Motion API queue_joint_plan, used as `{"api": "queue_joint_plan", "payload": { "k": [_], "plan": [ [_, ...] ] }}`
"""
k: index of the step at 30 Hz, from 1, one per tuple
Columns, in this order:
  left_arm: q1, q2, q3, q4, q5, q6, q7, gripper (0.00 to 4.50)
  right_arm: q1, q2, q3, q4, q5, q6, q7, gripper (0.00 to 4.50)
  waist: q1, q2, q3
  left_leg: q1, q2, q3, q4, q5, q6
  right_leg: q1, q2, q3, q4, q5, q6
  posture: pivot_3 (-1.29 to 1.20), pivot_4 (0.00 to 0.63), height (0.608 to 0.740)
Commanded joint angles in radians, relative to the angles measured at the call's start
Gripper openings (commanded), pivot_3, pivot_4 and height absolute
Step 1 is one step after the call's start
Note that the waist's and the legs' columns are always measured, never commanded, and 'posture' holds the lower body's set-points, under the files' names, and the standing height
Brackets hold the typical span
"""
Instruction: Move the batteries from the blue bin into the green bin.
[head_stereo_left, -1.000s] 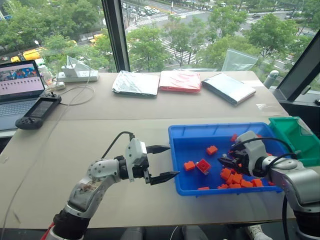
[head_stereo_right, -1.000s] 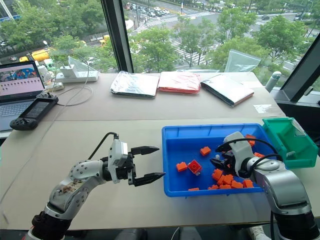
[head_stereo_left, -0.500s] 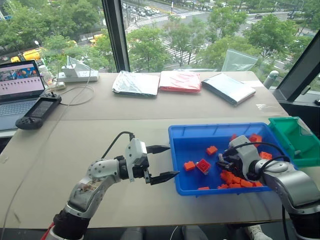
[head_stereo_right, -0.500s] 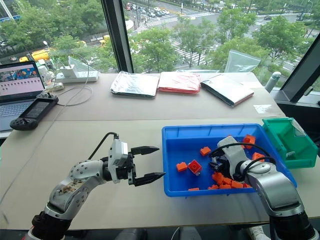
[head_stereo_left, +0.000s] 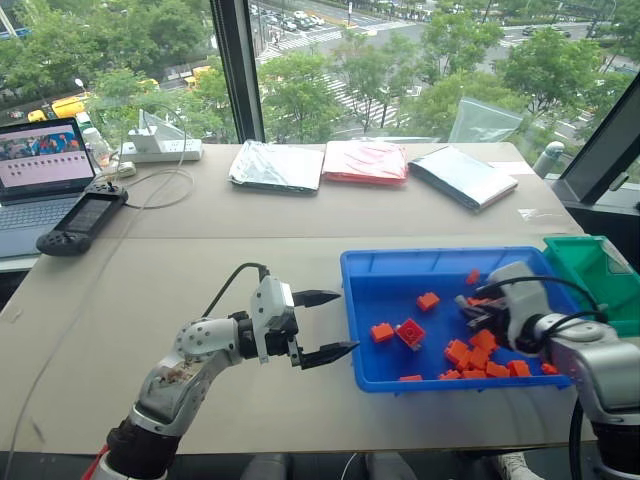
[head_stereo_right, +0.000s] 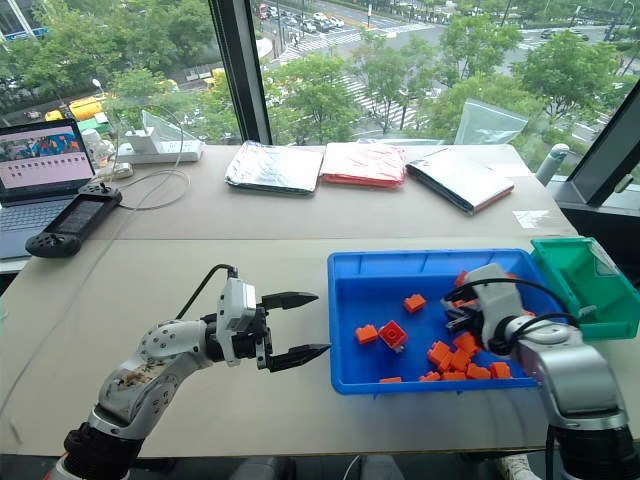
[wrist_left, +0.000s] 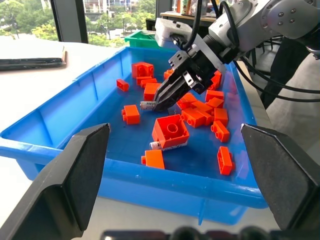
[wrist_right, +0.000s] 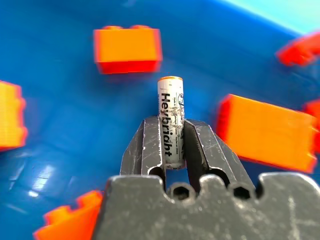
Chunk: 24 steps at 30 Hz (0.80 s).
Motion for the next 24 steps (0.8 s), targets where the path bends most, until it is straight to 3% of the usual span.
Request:
{"api": "queue_joint_plan", "payload": {
  "k": [1,8,15,17,18,24],
  "plan": [
    [-0.008,-0.001,0.002,-0.008,0.004,-0.016,-0.001,4.50,-0.091,0.023,-0.149,0.001,-0.010,-0.074,-0.091,0.25,-0.007,0.000,0.000,0.000,0.000,0.000,0.000,0.000,0.000,0.000,0.000,0.000,0.000,0.000,0.000,0.00,0.150,0.740],
    [-0.009,-0.005,-0.003,-0.001,0.008,-0.025,-0.004,4.50,-0.214,0.034,-0.243,0.177,-0.185,-0.237,-0.374,0.25,-0.004,0.000,0.000,0.000,0.000,0.003,-0.001,0.000,0.000,-0.001,0.001,0.000,0.001,0.000,0.000,0.00,0.150,0.740],
    [-0.008,-0.008,-0.001,0.001,0.013,-0.029,-0.005,4.50,-0.234,0.051,-0.273,0.218,-0.212,-0.213,-0.469,0.25,-0.006,0.001,0.000,-0.002,0.000,0.003,-0.001,0.000,0.000,-0.003,0.000,0.002,0.001,0.000,0.000,0.00,0.150,0.740],
    [-0.004,-0.009,-0.001,-0.001,0.014,-0.030,-0.003,4.50,-0.240,0.060,-0.279,0.208,-0.215,-0.215,-0.485,1.28,-0.008,0.001,0.000,-0.001,0.000,0.003,-0.001,0.000,0.000,-0.003,0.001,0.002,0.001,0.000,-0.001,0.00,0.150,0.740],
    [-0.003,-0.009,-0.001,-0.002,0.014,-0.030,-0.003,4.50,-0.241,0.059,-0.277,0.206,-0.218,-0.215,-0.485,1.47,-0.008,0.002,0.000,-0.001,0.000,0.003,-0.001,0.000,0.000,-0.003,0.000,0.002,0.002,0.000,-0.001,0.00,0.150,0.740],
    [-0.004,-0.009,0.001,0.000,0.015,-0.031,-0.004,4.50,-0.262,0.055,-0.274,0.202,-0.220,-0.242,-0.495,3.55,-0.007,0.002,0.000,-0.001,0.000,0.003,-0.001,0.000,0.000,-0.003,0.001,0.003,0.002,0.000,-0.001,0.00,0.150,0.740]
  ]
}}
